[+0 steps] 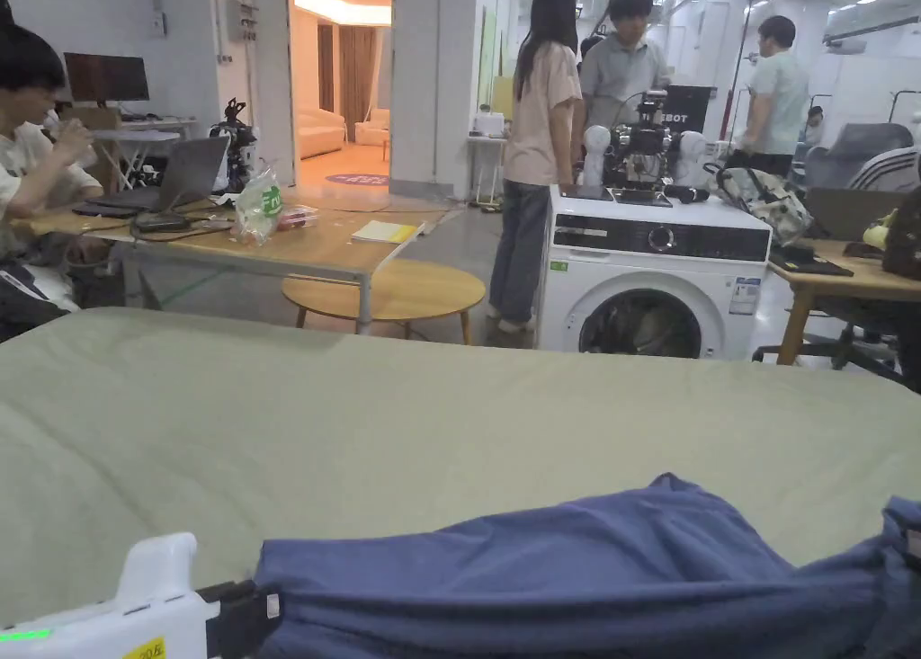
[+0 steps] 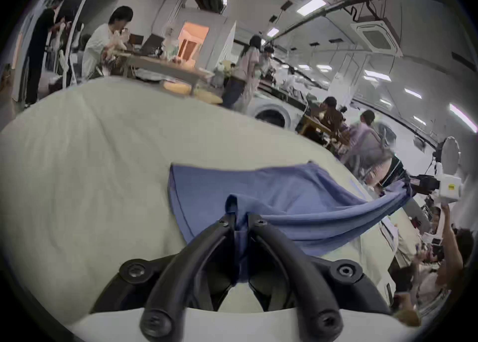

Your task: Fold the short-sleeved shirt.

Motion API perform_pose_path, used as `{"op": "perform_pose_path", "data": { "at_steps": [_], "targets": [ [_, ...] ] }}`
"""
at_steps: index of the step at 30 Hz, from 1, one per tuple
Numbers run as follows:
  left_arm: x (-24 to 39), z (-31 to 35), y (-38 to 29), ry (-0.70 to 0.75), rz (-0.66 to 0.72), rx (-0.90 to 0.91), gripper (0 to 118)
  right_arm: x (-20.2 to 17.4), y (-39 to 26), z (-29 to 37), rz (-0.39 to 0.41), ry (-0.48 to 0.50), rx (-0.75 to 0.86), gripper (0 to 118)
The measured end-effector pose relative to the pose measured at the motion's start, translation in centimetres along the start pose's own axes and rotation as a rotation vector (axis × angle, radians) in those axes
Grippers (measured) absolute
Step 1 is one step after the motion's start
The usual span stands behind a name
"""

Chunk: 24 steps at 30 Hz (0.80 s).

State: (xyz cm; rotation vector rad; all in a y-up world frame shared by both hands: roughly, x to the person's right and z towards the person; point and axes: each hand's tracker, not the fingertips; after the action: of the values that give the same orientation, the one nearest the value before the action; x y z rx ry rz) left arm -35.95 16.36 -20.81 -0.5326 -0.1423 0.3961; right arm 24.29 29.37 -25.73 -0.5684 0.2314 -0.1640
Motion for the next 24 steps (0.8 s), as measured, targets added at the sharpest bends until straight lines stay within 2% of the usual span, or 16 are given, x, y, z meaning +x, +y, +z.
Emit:
{"op": "perform_pose_path", "data": {
  "at_steps": [4,8,9,10,11,12,13,16,17,22,24],
  "targets": [
    [-1.1,2.7,-4.6,0.011,0.0,-0.116,3,0.7,-5.4,1.5,-0.028,0.007,-0.091,0],
    [-1.5,3.0,-7.7,0.019,0.016,-0.211,3,1.3,-10.1,0.4,-0.033,-0.028,-0.182,0],
    [-1.5,3.0,-8.3,0.003,0.035,-0.207,5,1.5,-11.0,0.0,-0.027,-0.03,-0.224,6],
    [-1.5,3.1,-8.8,-0.01,0.064,-0.211,17,1.7,-11.8,-0.3,-0.024,-0.04,-0.244,21],
    [-1.7,3.2,-8.9,-0.002,0.094,-0.218,37,1.9,-12.5,-0.4,-0.028,-0.075,-0.25,45],
    [-1.7,3.4,-9.1,0.034,0.095,-0.214,65,2.2,-13.0,-0.5,-0.031,-0.091,-0.264,69],
    [-1.7,3.6,-9.1,0.042,0.084,-0.211,73,2.6,-13.4,-0.2,-0.041,-0.093,-0.259,68],
    [-0.7,5.4,-8.4,0.081,0.004,-0.165,73,3.1,-13.3,1.3,-0.05,-0.087,-0.217,68],
    [-0.3,6.1,-7.9,0.095,-0.032,-0.139,73,3.0,-13.2,2.3,-0.03,-0.101,-0.182,68],
    [3.3,10.0,-4.4,0.066,-0.129,0.105,73,-0.3,-11.0,6.1,0.182,-0.096,0.023,68],
    [5.3,10.5,-2.9,0.05,-0.167,0.187,73,-2.3,-10.0,6.0,0.218,-0.07,0.088,68]
  ]
}}
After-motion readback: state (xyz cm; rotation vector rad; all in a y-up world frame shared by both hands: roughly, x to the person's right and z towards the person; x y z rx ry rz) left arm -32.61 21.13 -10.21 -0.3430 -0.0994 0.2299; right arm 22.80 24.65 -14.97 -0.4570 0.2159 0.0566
